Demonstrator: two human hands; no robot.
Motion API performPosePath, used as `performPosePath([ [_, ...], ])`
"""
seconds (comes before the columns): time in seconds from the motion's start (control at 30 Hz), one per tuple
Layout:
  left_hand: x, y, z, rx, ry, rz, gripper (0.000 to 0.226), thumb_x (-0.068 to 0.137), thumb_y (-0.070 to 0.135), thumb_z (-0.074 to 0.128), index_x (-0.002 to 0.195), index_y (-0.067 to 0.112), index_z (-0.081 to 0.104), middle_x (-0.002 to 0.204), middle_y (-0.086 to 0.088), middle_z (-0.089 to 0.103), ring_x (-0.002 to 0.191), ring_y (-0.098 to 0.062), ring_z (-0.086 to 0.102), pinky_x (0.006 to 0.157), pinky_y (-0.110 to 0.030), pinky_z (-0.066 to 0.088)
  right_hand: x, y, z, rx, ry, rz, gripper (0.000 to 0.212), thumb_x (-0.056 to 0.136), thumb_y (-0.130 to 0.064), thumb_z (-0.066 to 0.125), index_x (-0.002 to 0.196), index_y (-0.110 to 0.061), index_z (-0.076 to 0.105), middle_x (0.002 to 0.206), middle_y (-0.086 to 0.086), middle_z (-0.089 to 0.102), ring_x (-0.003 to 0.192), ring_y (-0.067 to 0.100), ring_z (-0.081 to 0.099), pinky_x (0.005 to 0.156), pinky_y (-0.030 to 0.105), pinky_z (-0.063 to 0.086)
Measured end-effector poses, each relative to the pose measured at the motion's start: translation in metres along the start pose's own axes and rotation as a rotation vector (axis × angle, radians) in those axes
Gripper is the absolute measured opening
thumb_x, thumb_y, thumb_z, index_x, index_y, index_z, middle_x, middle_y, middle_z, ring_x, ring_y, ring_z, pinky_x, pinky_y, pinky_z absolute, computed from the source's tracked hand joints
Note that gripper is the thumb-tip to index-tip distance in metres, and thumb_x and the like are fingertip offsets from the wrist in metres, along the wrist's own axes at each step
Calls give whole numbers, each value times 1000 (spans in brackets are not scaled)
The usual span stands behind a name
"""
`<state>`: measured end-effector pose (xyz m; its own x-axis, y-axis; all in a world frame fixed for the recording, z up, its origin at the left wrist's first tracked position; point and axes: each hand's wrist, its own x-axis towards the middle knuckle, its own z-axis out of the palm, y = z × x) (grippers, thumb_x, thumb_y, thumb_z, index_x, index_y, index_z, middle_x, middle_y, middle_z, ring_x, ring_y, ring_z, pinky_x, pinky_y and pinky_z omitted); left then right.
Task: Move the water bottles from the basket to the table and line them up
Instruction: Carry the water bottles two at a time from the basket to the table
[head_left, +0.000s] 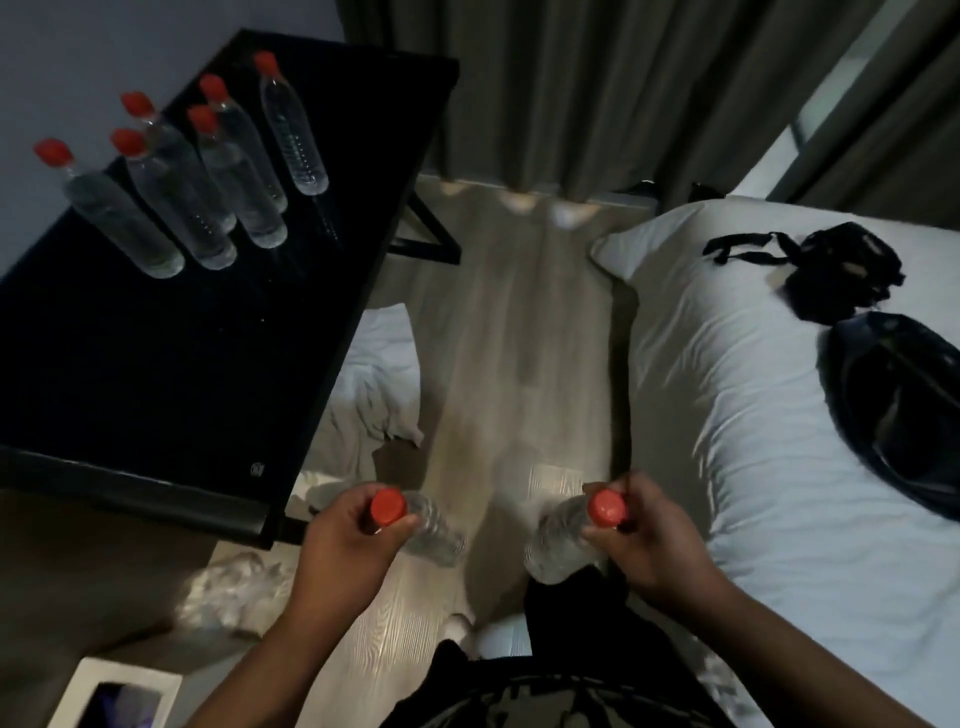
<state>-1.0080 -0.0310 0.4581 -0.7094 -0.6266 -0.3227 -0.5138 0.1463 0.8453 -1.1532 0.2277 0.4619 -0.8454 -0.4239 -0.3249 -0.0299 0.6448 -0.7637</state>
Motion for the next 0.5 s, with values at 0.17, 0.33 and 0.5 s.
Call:
performPosePath([
  [0.17, 57, 25, 11, -39, 61, -104, 20, 72, 12, 80, 81, 28, 72, 82, -6, 72, 73, -23, 72, 61, -43, 61, 98, -20, -13, 10, -121, -60, 29, 72, -19, 78, 87, -31, 57, 94, -21, 69, 88, -4, 65, 79, 26, 53],
  [0.33, 108, 71, 12, -18, 202, -158, 21, 80, 0, 72, 80, 20, 66, 81, -4, 68, 65, 1, 68, 42, -7, 44, 204, -61, -30, -9, -267, -188, 32, 69, -24, 77, 86, -40, 55, 92, -23, 67, 86, 1, 65, 82, 32, 53],
  [0.5, 146, 102, -2, 14, 441, -159, 22, 76, 20, 78, 76, 38, 65, 74, 7, 70, 70, -5, 67, 56, -17, 49, 296, -114, -38, -37, -414, -319, 32, 68, -26, 77, 84, -40, 54, 85, -12, 69, 82, 4, 66, 77, 37, 53],
])
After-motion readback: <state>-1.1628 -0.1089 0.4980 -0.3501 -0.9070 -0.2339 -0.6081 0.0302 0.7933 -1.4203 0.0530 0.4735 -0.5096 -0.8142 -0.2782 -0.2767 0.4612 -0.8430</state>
